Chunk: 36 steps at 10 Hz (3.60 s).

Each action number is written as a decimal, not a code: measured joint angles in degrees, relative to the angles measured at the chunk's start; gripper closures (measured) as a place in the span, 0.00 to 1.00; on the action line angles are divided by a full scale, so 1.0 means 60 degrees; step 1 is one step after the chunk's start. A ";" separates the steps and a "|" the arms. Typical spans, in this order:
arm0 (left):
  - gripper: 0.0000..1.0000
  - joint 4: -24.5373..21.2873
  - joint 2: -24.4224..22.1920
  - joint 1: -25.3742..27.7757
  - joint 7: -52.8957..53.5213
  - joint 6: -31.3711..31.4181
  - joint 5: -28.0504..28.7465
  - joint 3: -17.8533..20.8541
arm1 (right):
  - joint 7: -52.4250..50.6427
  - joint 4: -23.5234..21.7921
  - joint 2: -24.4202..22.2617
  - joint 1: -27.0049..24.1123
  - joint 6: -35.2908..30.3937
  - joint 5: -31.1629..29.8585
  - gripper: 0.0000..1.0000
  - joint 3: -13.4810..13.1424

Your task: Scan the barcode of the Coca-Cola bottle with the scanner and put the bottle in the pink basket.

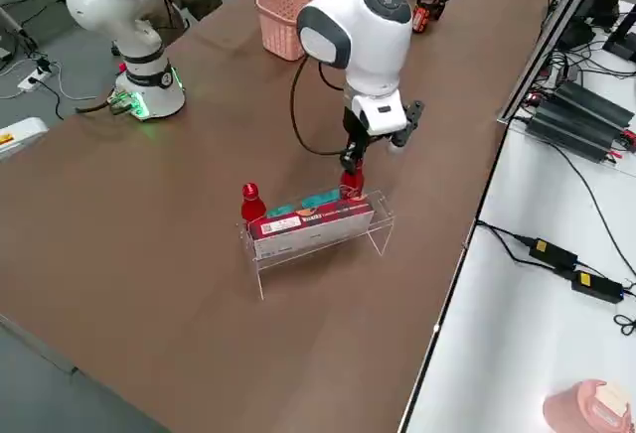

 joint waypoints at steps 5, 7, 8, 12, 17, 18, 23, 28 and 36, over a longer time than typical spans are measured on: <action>0.11 -0.0025 0.0220 -0.0001 0.0024 0.0250 0.0039 0.0000 | -0.0021 0.0845 -0.0828 0.0034 -0.2259 -0.0003 0.67 0.0072; 0.44 -0.0024 0.0220 -0.0010 0.0042 0.0277 0.0050 -0.0005 | -0.0026 0.0906 -0.1136 0.0255 -0.2517 0.0008 0.67 0.0112; 0.61 -0.0024 0.0220 -0.0024 0.0055 0.0293 0.0147 -0.0010 | -0.0024 0.0918 -0.1273 0.0479 -0.2566 0.0025 0.67 0.0127; 0.64 -0.0021 0.0227 -0.0037 0.0055 0.0292 0.0442 -0.0022 | 0.0786 0.0921 -0.1480 0.1851 -0.2959 0.0176 0.67 0.0179; 0.64 0.2394 0.0193 0.0193 -0.0140 -0.2602 -0.0981 -0.1021 | 0.1723 0.0671 -0.1438 0.3126 -0.2510 0.2033 0.67 0.0187; 0.64 0.2811 0.0191 0.0198 -0.0328 -0.2700 -0.1781 -0.1222 | 0.1723 0.0498 -0.1416 0.3268 -0.2199 0.2269 0.67 0.0188; 0.64 0.4076 0.0335 0.0235 -0.0747 -0.3081 -0.3474 -0.2264 | 0.2595 -0.0173 -0.1380 0.4857 -0.0507 0.3930 0.67 0.0192; 0.64 0.4219 0.0475 0.0199 0.0006 -0.3080 -0.3547 -0.2945 | 0.2673 -0.1010 -0.0831 0.5964 0.1976 0.5134 0.67 0.0182; 0.64 0.4399 0.0867 0.0123 -0.0082 -0.2332 -0.5121 -0.2992 | 0.1946 -0.1683 -0.0551 0.5679 0.2110 0.7711 0.67 0.0004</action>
